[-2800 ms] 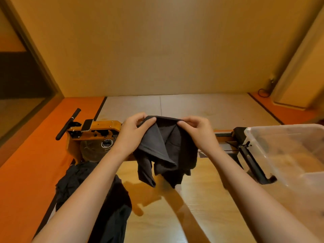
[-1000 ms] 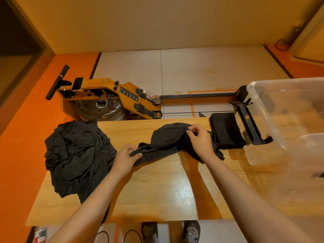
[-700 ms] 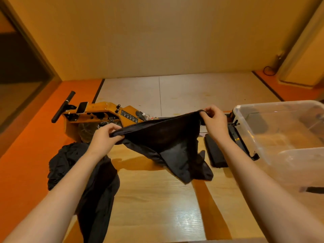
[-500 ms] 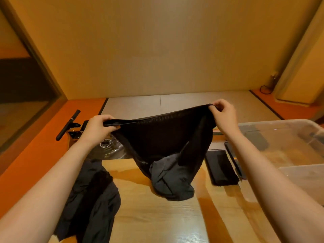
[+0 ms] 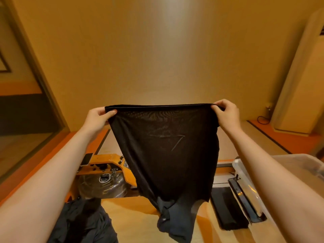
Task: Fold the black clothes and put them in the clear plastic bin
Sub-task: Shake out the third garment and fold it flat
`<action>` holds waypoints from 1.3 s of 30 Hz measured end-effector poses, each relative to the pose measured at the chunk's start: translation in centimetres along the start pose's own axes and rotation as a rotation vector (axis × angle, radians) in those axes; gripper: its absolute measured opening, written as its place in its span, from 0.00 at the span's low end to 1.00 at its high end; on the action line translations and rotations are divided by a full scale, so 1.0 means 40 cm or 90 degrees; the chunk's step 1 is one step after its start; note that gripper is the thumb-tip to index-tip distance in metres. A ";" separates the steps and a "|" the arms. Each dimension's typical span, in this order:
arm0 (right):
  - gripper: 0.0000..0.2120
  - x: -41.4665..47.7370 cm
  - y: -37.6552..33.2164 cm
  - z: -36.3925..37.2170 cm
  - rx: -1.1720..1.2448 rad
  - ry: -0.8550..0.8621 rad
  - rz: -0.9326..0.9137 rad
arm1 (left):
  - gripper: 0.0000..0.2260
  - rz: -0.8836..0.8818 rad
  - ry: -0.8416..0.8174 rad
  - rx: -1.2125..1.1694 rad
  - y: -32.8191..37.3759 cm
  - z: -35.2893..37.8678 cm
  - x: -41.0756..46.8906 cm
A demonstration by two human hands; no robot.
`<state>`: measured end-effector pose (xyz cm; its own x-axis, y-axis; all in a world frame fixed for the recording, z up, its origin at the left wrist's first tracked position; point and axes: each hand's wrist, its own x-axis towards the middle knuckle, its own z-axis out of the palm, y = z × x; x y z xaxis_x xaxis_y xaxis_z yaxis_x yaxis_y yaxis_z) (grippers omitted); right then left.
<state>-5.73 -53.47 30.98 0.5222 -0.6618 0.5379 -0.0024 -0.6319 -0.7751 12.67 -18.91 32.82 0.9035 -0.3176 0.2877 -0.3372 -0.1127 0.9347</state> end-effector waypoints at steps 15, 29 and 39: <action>0.07 0.201 -0.139 0.051 -0.028 0.076 -0.102 | 0.04 0.085 0.126 -0.052 0.142 -0.008 0.199; 0.06 0.175 -0.175 0.022 0.021 0.071 -0.094 | 0.06 0.061 0.086 -0.107 0.177 -0.050 0.145; 0.04 0.080 -0.149 -0.021 0.052 -0.018 -0.055 | 0.04 0.008 0.079 -0.150 0.128 -0.050 0.069</action>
<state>-4.78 -52.17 37.59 0.5413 -0.5937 0.5954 0.1122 -0.6508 -0.7509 13.96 -18.46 38.80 0.9298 -0.1986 0.3099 -0.2913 0.1177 0.9494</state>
